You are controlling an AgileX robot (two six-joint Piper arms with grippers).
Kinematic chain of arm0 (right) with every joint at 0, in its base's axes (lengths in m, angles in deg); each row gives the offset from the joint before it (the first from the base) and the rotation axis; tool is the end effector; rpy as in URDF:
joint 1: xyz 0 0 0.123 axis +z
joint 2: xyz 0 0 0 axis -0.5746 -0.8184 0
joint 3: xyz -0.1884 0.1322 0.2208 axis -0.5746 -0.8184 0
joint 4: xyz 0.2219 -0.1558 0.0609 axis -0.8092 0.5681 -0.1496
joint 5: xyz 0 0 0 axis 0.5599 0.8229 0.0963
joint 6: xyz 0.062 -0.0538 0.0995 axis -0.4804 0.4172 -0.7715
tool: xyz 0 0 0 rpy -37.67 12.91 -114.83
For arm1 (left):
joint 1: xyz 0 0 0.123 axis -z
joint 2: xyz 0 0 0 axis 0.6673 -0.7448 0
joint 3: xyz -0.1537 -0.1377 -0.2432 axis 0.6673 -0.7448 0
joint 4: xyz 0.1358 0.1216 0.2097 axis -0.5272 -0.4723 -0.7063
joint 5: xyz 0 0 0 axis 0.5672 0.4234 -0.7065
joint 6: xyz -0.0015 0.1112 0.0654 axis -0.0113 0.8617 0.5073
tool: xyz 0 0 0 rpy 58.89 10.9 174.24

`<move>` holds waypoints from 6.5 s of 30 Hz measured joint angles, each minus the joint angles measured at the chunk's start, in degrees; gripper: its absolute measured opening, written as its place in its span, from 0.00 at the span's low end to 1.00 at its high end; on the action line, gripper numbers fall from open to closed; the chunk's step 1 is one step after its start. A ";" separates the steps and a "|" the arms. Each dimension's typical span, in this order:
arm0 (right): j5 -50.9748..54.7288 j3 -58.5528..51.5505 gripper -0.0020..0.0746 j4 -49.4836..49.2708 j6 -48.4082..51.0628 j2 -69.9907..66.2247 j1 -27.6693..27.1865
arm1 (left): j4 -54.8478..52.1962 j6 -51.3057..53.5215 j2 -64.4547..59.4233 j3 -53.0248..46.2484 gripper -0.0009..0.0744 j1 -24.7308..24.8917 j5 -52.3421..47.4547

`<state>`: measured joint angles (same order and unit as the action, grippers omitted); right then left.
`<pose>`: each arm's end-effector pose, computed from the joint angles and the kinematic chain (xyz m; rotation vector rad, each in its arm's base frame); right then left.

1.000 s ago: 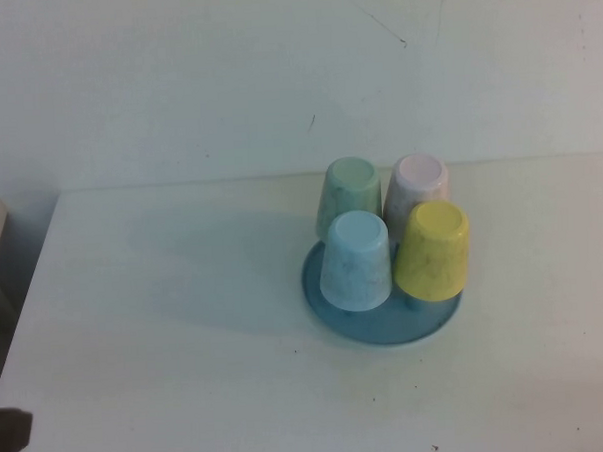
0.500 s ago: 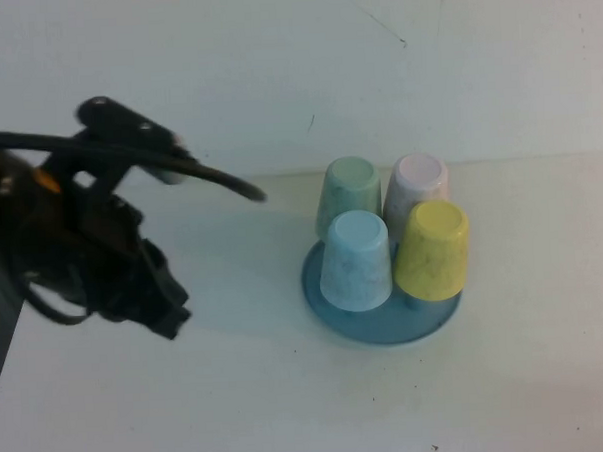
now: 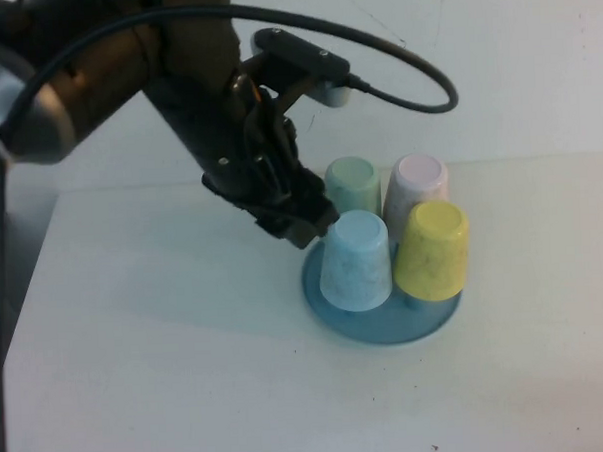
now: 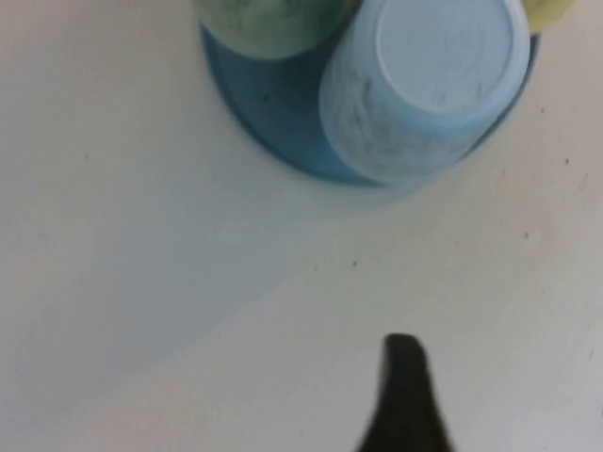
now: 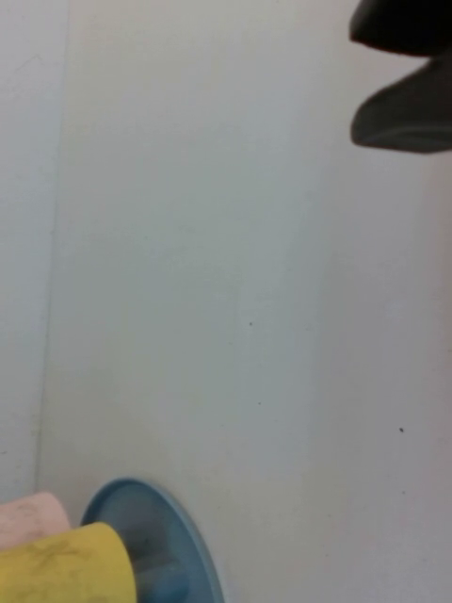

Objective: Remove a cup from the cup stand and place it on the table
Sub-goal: Pick up the cup from the rack, then hand over the cup

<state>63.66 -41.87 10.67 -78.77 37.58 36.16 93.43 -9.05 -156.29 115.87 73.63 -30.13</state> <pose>0.0812 -0.0027 0.1601 -0.0623 1.8685 -0.0668 0.3473 -0.2328 0.3530 1.0277 2.5400 -0.2619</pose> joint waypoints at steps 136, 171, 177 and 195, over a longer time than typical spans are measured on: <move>42.86 33.65 0.57 -100.90 103.40 -68.38 0.00 | 88.70 6.48 8.63 -44.84 0.79 -25.79 4.24; 45.15 65.58 0.58 -101.26 105.82 -101.12 18.94 | 88.70 9.40 8.63 -44.84 0.79 -25.79 4.24; 44.21 67.56 0.17 -101.26 105.88 -101.74 19.99 | 89.27 10.90 8.63 -44.84 0.79 -25.79 3.31; 43.69 67.79 0.06 -101.26 104.98 -102.07 20.07 | 89.80 15.84 8.63 -44.84 0.79 -26.05 3.50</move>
<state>107.35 25.92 -90.58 26.21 -64.49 56.22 183.24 6.78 -147.66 71.03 47.58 -26.63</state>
